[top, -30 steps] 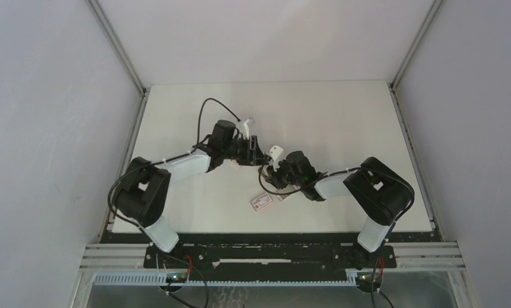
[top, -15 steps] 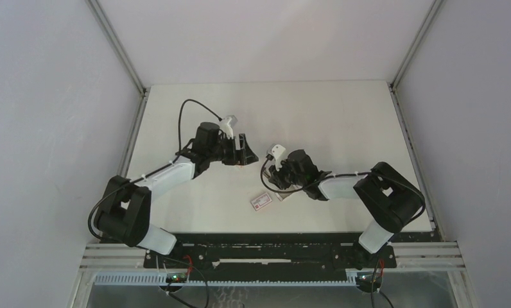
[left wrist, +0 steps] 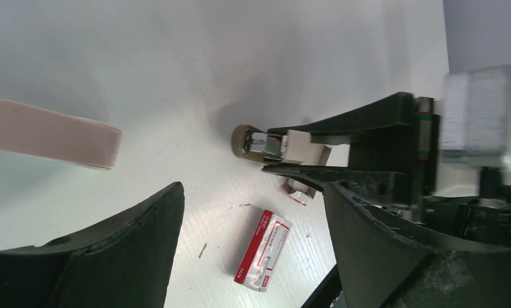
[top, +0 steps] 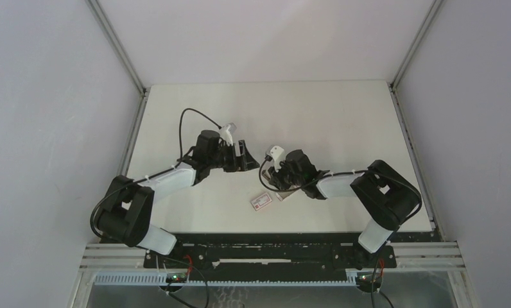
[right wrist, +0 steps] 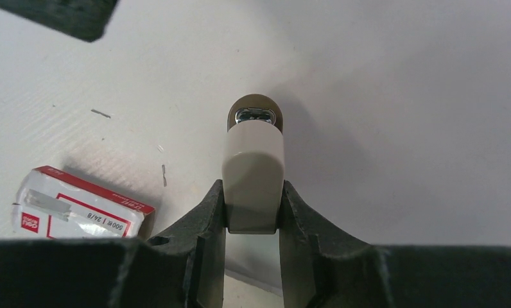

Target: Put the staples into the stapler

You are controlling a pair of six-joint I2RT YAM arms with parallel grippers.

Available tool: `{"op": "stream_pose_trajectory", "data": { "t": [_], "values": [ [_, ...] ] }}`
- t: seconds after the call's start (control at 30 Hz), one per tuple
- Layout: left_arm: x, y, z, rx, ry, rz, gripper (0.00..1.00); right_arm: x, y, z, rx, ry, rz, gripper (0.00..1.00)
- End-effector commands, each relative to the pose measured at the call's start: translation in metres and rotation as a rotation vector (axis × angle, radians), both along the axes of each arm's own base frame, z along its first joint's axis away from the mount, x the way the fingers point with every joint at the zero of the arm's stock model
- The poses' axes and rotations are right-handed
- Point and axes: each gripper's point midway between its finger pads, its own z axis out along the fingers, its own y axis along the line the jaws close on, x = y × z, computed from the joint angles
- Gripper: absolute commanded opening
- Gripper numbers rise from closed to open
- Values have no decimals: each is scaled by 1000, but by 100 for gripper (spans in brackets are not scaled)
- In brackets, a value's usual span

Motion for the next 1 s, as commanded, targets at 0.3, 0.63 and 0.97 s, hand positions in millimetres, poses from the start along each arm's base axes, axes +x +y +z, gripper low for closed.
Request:
{"op": "stream_pose_trajectory", "data": {
  "t": [0.3, 0.63, 0.97],
  "values": [
    [0, -6, 12, -46, -38, 2, 84, 6, 17, -8, -30, 39, 23, 45],
    [0, -6, 10, -51, -32, 12, 84, 6, 19, -6, -21, 35, 31, 29],
    [-17, -30, 22, -193, 4, -23, 85, -2, 32, 50, 99, -36, 99, 0]
  ]
}}
